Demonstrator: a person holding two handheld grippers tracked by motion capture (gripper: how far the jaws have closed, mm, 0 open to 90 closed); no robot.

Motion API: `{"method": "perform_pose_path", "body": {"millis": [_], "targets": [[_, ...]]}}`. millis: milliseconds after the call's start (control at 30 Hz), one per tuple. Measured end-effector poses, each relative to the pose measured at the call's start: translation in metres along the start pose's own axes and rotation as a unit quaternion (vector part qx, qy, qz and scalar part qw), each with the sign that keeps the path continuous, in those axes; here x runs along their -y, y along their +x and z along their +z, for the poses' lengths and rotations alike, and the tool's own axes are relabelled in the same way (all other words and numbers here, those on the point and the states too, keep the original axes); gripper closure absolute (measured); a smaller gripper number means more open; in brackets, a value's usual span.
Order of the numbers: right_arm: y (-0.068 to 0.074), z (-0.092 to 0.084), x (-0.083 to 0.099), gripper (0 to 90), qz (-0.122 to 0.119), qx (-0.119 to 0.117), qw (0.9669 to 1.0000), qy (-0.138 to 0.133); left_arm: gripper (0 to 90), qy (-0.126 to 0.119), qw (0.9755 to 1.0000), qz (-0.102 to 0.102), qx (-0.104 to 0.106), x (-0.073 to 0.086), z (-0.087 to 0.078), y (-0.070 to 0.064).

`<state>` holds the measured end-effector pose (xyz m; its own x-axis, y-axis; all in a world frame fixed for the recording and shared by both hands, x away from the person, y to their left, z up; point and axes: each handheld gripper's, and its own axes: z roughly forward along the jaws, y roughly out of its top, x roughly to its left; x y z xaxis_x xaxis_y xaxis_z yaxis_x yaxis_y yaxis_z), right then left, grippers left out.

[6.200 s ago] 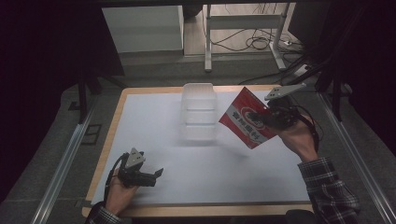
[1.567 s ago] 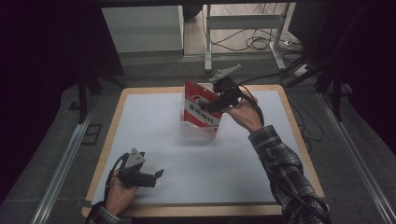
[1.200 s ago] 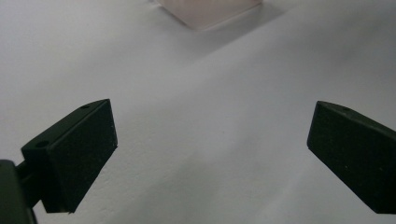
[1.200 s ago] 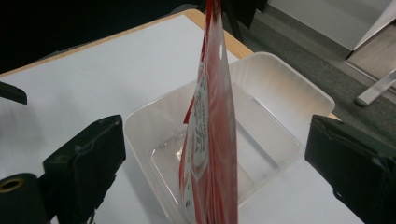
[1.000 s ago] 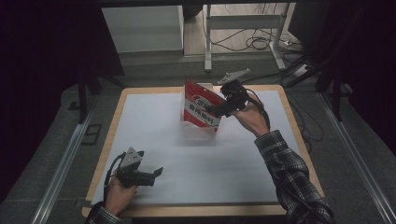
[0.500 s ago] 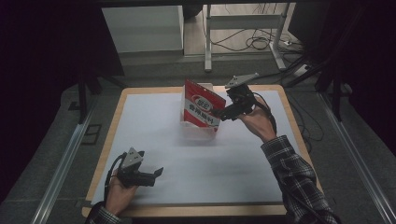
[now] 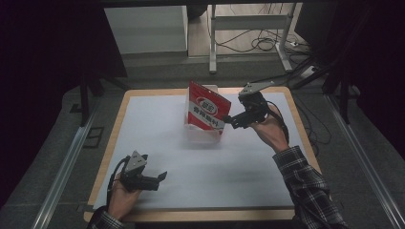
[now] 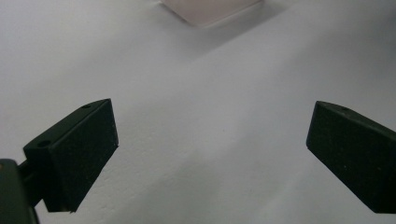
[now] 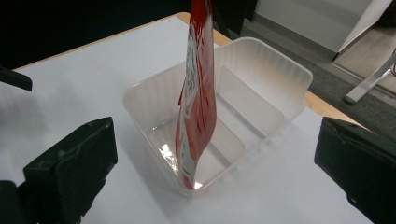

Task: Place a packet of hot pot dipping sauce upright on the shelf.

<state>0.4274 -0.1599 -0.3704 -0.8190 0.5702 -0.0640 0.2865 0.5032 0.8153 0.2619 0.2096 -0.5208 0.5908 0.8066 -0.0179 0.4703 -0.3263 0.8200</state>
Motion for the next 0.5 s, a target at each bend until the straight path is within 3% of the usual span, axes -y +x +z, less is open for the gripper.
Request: {"method": "perform_pose_path", "body": {"millis": [500], "targets": [[0.005, -0.004, 0.027, 0.0, 0.011, 0.006, 0.9999, -0.007, 1.9, 0.004, 1.0000, 0.000, 0.000, 0.000, 0.001, -0.001]]}}
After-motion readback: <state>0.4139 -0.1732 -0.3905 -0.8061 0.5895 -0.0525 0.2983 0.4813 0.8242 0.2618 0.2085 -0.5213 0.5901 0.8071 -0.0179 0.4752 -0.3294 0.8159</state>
